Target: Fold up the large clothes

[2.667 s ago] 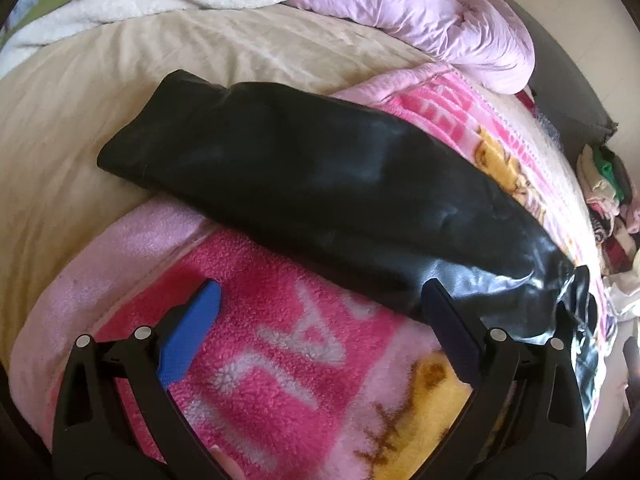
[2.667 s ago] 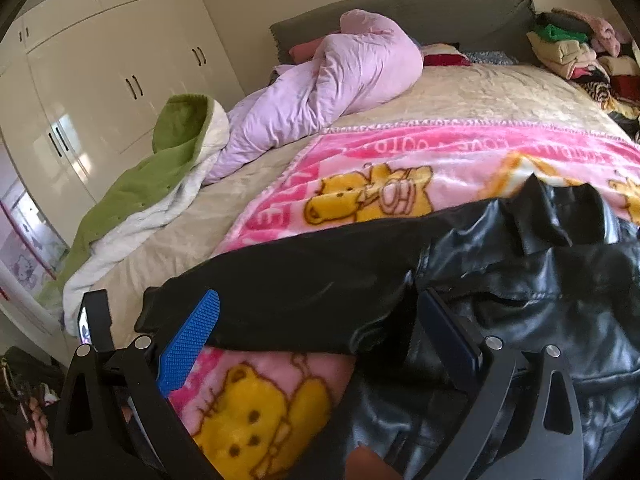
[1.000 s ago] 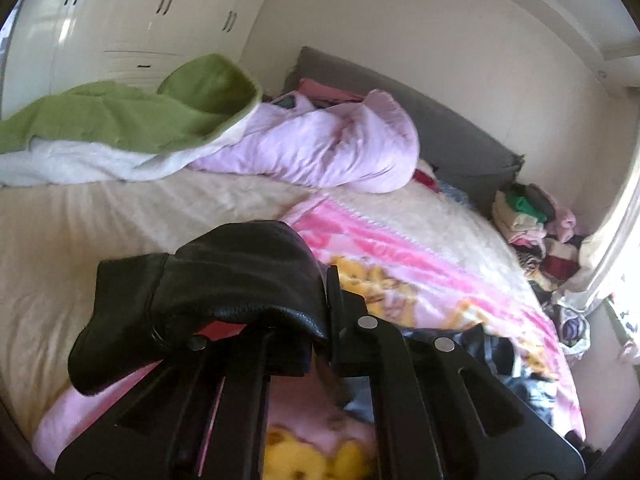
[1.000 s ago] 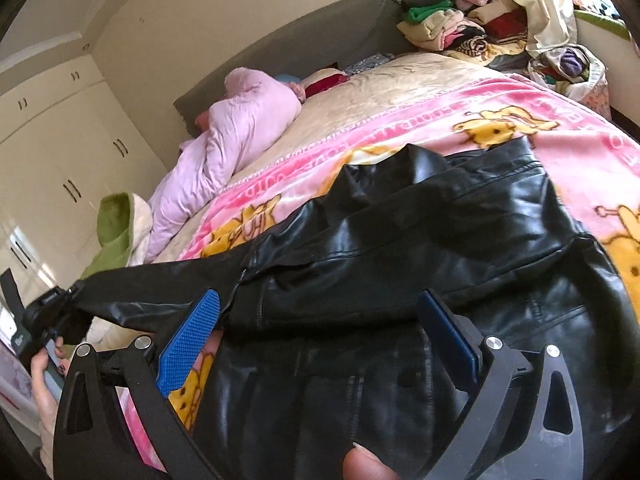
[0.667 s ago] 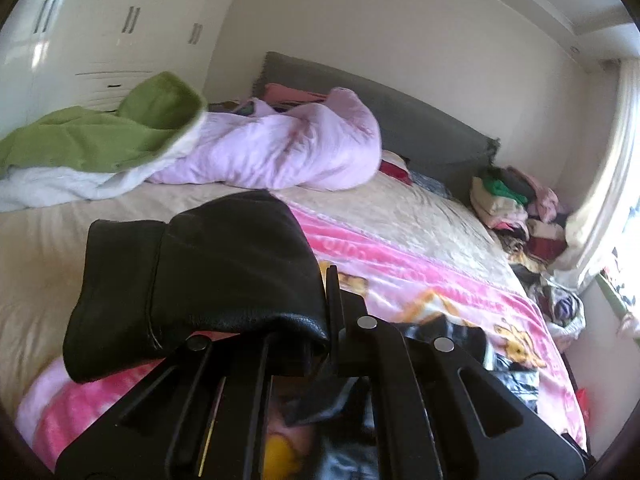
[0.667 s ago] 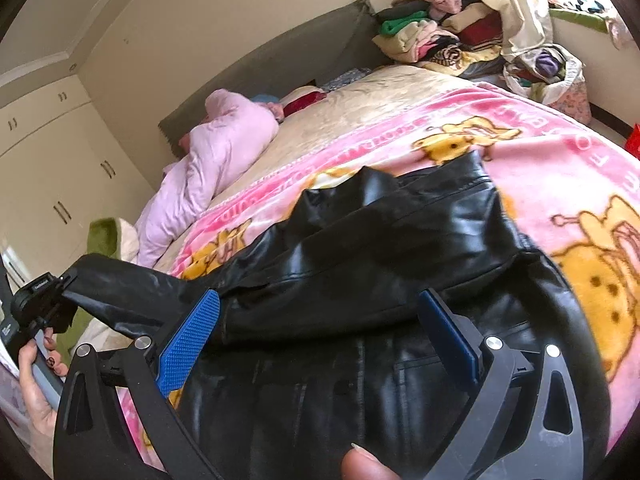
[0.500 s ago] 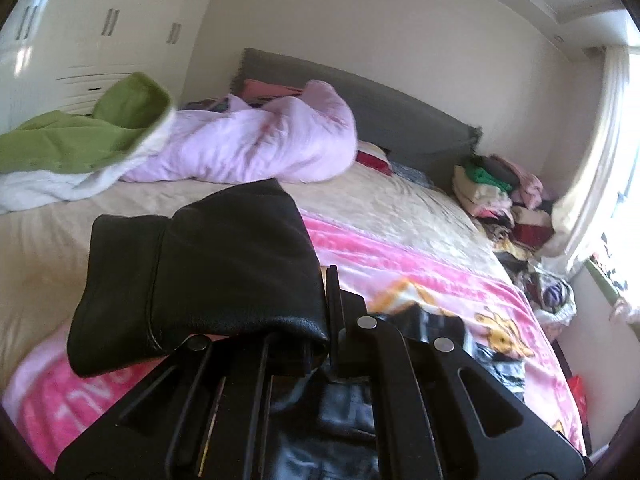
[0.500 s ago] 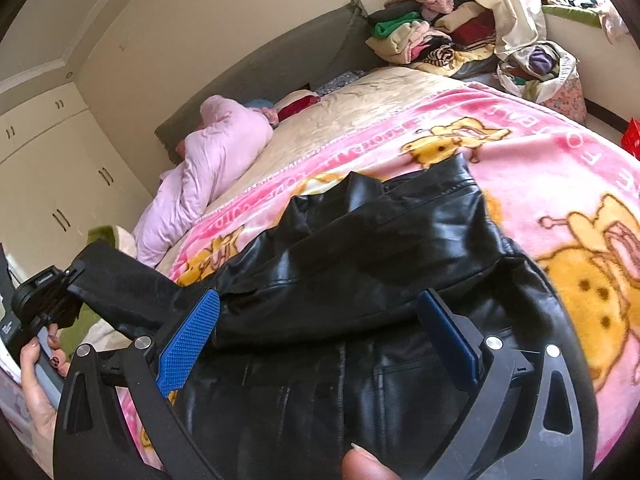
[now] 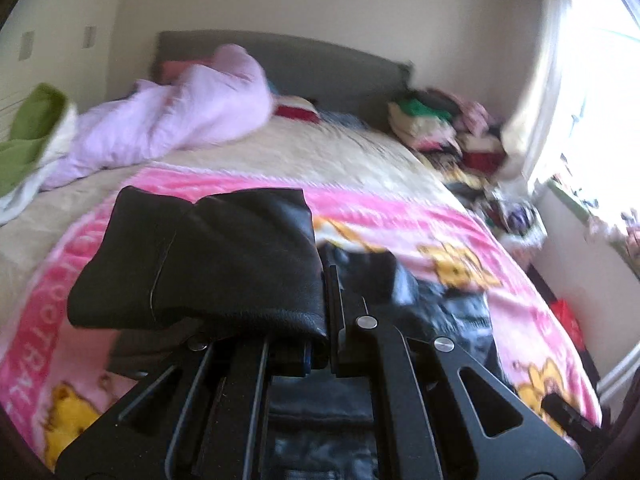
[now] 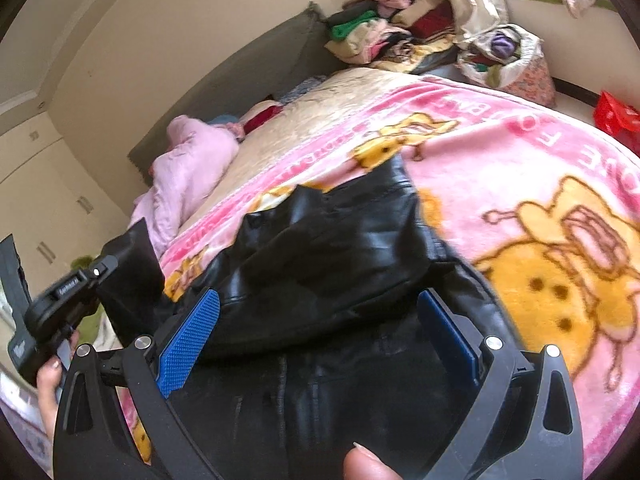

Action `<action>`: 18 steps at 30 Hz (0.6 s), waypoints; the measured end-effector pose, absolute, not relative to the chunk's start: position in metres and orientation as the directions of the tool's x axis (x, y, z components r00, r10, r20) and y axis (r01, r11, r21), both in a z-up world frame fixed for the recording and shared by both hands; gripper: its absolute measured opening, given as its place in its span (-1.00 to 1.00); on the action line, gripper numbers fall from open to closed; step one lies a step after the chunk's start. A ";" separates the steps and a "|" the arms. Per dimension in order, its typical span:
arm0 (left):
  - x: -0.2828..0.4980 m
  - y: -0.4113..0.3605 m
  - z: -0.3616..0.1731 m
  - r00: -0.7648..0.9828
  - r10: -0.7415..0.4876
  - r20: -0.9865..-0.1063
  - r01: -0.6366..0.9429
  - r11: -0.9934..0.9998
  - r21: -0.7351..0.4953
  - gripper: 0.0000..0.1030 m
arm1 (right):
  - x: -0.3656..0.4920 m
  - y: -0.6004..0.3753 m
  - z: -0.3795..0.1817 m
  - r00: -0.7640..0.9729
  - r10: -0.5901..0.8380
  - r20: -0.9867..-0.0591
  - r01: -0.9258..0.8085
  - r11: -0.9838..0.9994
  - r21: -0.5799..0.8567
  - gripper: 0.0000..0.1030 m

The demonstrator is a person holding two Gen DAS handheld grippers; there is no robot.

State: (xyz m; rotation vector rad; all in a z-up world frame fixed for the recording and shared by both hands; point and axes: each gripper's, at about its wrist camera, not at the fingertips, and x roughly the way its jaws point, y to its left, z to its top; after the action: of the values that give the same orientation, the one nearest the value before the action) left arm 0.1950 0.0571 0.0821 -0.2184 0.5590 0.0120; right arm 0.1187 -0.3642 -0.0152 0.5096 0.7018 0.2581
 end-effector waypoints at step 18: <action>0.224 -0.021 -0.027 0.595 -0.315 -0.739 0.227 0.948 -0.221 0.40 | 0.113 -0.368 -0.029 0.761 0.229 -0.607 0.037 0.919 0.393 0.92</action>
State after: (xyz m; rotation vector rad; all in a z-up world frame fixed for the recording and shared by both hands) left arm 0.2238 -0.0214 -0.0271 -0.1077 0.8793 -0.3160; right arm 0.1133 -0.3678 -0.0291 0.3999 0.7025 0.1073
